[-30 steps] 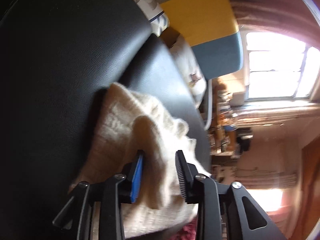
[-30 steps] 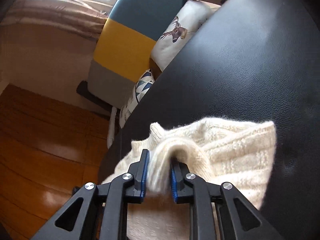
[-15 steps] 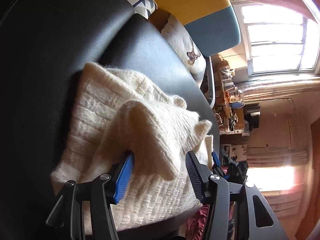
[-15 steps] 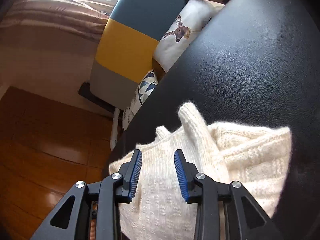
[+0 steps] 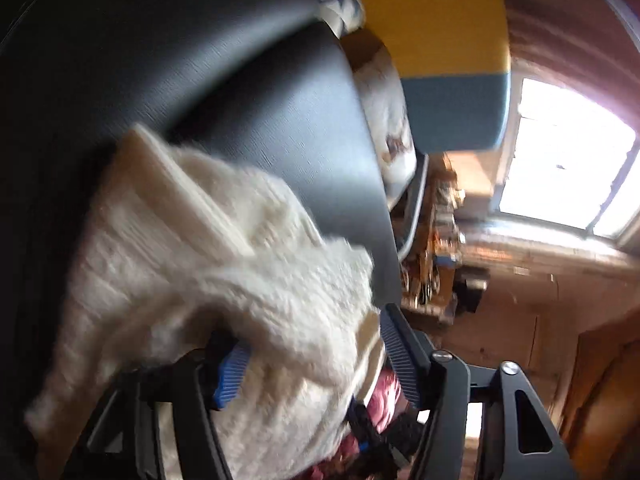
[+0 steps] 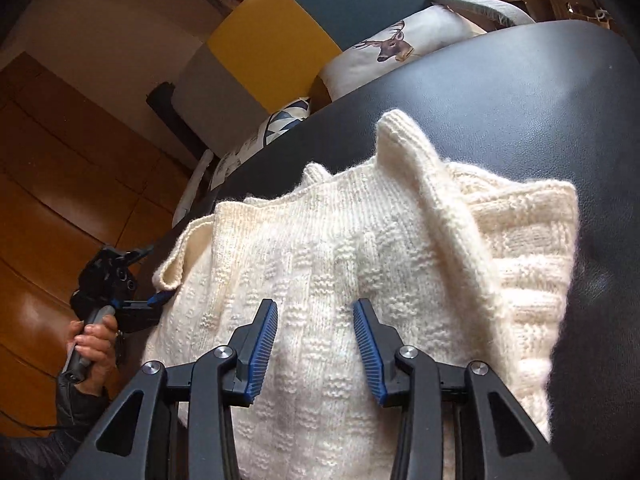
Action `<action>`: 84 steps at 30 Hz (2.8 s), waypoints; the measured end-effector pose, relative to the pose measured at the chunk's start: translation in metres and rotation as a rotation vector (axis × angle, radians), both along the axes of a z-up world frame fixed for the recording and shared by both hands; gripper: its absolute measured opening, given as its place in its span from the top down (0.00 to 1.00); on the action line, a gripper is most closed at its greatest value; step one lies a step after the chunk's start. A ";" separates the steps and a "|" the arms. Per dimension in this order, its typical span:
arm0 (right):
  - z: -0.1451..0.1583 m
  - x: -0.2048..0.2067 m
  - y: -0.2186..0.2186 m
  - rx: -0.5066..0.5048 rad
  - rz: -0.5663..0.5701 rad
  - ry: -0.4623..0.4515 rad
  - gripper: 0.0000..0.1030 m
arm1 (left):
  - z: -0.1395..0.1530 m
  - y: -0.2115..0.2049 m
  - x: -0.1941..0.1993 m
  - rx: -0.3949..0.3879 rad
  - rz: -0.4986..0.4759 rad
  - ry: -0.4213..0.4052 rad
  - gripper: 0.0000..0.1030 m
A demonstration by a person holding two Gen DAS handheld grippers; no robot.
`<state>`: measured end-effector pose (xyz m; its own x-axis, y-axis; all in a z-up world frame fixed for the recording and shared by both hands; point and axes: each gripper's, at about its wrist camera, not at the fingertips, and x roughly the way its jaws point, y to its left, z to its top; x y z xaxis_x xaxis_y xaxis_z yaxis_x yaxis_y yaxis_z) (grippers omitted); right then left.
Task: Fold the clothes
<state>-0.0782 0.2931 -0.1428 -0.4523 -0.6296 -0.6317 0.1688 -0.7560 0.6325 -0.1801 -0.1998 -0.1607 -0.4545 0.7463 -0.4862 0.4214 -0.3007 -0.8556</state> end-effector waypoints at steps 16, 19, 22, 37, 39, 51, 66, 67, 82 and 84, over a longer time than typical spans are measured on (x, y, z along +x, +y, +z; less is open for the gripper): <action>0.033 -0.011 -0.023 0.191 0.063 0.059 0.61 | 0.088 0.066 -0.018 -0.644 -0.424 0.366 0.37; 0.052 -0.024 -0.037 0.344 0.098 0.111 0.61 | 0.083 0.127 -0.036 -0.853 -0.618 0.427 0.37; 0.052 -0.045 -0.042 0.504 0.094 0.113 0.61 | 0.055 0.146 -0.050 -0.948 -0.730 0.389 0.37; 0.013 -0.072 -0.044 0.791 0.080 0.100 0.93 | 0.051 0.113 -0.035 -0.922 -0.480 0.493 0.94; 0.006 -0.075 -0.037 0.812 0.051 0.077 0.96 | 0.038 0.118 -0.043 -0.960 -0.469 0.451 0.94; 0.053 -0.071 -0.055 0.541 0.095 0.153 0.74 | 0.070 0.071 -0.034 -0.985 -0.370 0.450 0.74; 0.013 -0.084 -0.135 0.551 0.233 0.048 0.65 | 0.037 0.073 -0.011 -1.199 -0.485 0.425 0.88; 0.014 -0.082 -0.135 0.563 0.228 0.058 0.76 | 0.037 0.069 -0.006 -1.185 -0.459 0.423 0.89; 0.014 -0.087 -0.153 0.659 0.150 0.142 0.96 | 0.044 0.028 0.019 -1.008 -0.260 0.325 0.86; 0.011 -0.084 -0.151 0.647 0.133 0.155 0.95 | 0.059 0.029 0.022 -1.033 -0.224 0.352 0.86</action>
